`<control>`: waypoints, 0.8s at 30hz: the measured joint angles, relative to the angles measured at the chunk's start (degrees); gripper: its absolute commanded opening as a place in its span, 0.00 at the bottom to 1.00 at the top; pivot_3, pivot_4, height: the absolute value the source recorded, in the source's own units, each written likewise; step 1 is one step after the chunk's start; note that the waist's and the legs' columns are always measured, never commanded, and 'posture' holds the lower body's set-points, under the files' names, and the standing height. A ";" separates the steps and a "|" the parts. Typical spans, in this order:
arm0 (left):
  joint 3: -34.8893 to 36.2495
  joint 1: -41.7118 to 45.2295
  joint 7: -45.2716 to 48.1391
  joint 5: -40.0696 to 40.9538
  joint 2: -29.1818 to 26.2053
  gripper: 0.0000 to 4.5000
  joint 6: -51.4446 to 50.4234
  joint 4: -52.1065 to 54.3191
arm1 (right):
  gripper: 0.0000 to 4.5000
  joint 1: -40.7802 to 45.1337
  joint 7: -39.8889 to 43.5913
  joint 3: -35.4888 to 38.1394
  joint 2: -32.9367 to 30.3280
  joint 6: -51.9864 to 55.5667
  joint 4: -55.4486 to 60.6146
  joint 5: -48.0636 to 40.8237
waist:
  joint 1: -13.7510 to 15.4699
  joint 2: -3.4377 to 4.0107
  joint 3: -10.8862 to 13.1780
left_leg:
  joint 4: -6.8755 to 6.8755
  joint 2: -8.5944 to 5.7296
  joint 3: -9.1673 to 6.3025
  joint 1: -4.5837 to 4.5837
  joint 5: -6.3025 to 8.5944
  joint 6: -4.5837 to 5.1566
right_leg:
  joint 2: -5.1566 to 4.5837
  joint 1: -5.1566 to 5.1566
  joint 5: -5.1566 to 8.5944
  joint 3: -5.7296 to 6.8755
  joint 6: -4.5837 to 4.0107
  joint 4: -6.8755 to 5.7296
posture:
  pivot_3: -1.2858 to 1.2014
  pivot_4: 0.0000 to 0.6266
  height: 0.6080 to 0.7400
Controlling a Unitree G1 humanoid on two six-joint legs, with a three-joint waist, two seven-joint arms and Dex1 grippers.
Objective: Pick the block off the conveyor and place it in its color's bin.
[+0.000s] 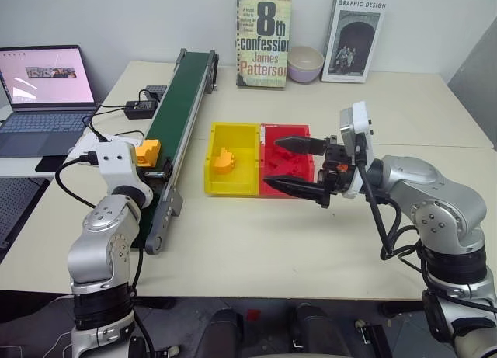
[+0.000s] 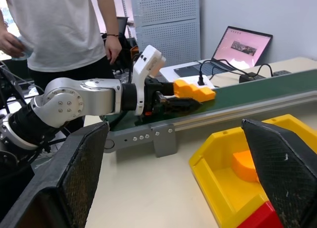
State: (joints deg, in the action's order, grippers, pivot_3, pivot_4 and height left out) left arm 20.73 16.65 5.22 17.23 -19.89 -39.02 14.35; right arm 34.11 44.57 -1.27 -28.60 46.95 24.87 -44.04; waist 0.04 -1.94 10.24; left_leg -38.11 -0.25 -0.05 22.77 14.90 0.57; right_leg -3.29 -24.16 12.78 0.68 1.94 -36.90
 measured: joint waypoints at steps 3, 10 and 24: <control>1.02 -0.98 -0.35 0.65 0.00 0.69 -0.74 0.61 | 1.00 -0.07 -0.79 0.06 -0.01 0.00 -0.04 -0.02 | -0.02 0.00 0.00 | 0.00 0.01 -0.01 -0.01 0.00 0.00 | 0.00 0.00 0.00 0.01 0.00 -0.01 | 0.52 0.24 1.00; 2.86 -5.16 -1.39 1.86 -0.09 0.38 -5.77 6.64 | 1.00 -0.02 -1.38 0.37 0.06 -0.34 -1.06 0.00 | -0.04 0.00 0.00 | 0.00 0.01 -0.01 -0.01 0.00 0.00 | 0.00 0.00 0.00 0.00 0.00 -0.01 | 0.52 0.24 1.00; 2.58 -0.06 3.09 3.95 -7.80 0.34 -11.33 7.87 | 1.00 1.01 -2.32 0.80 -0.52 -0.48 -1.21 0.07 | 0.23 -0.09 0.03 | -0.03 -0.01 -0.12 0.02 -0.01 -0.01 | 0.10 0.02 0.00 0.12 0.00 0.01 | 0.52 0.24 1.00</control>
State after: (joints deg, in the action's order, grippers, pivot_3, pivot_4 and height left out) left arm 23.31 16.59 8.30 21.18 -27.69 -50.35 22.22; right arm 35.13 42.25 -0.47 -29.12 46.47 23.65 -43.98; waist 0.27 -2.03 10.26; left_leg -38.14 -0.26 -0.17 22.79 14.89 0.57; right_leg -3.19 -24.14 12.79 0.79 1.94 -36.89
